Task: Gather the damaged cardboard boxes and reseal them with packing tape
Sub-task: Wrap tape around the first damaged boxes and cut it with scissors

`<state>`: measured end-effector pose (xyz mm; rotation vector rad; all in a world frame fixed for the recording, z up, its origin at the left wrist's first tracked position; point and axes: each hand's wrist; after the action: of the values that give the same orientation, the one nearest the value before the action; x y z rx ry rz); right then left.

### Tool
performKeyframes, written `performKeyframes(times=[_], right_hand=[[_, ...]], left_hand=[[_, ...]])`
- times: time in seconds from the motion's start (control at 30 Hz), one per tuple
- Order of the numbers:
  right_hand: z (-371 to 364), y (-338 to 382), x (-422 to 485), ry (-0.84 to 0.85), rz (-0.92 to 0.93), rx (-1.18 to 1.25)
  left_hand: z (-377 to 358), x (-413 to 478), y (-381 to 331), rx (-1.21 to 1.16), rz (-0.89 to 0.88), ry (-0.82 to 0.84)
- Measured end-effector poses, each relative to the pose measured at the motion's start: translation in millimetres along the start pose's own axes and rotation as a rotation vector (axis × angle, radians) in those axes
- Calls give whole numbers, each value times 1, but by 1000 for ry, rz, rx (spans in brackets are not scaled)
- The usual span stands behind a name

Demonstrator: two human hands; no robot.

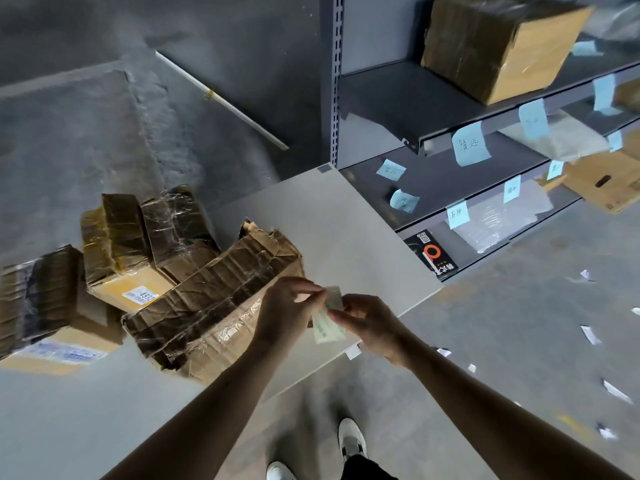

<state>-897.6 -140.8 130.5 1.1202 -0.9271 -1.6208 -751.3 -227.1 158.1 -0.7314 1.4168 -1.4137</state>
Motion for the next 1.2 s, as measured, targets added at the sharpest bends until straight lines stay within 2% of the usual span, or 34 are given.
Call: performKeyframes(times=[0.13,0.33,0.43,0.57,0.77,1.03,1.13,1.2], right_hand=[[2,16,0,-60,3,79],[-3,34,-5,-59,47,115],[-12,43,-4,-108,70,68],[-25,55,-3,-107,32,130],[-50,65,3,-169,-18,-3],[-47,73,25,-286,-51,-532],[-45,77,32,-296,-19,-531],[-38,86,40,-334,20,-544]], left_hand=[[-1,7,-17,-32,-94,74],[10,14,-23,-10,-237,-34],[15,12,-27,13,-358,-98],[22,5,-32,76,-525,-146],[35,9,-41,149,-741,-210],[62,7,-53,124,-698,-294],[77,9,-60,127,-680,-258],[93,13,-63,123,-593,-247]])
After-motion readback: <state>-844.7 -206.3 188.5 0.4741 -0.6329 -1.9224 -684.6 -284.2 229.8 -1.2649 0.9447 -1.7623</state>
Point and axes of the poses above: each hand's wrist, its own x-axis towards the middle knuckle, its own z-axis out of the back of the hand, y = z × x, and after that the axes turned 10 degrees about -x, right-handed
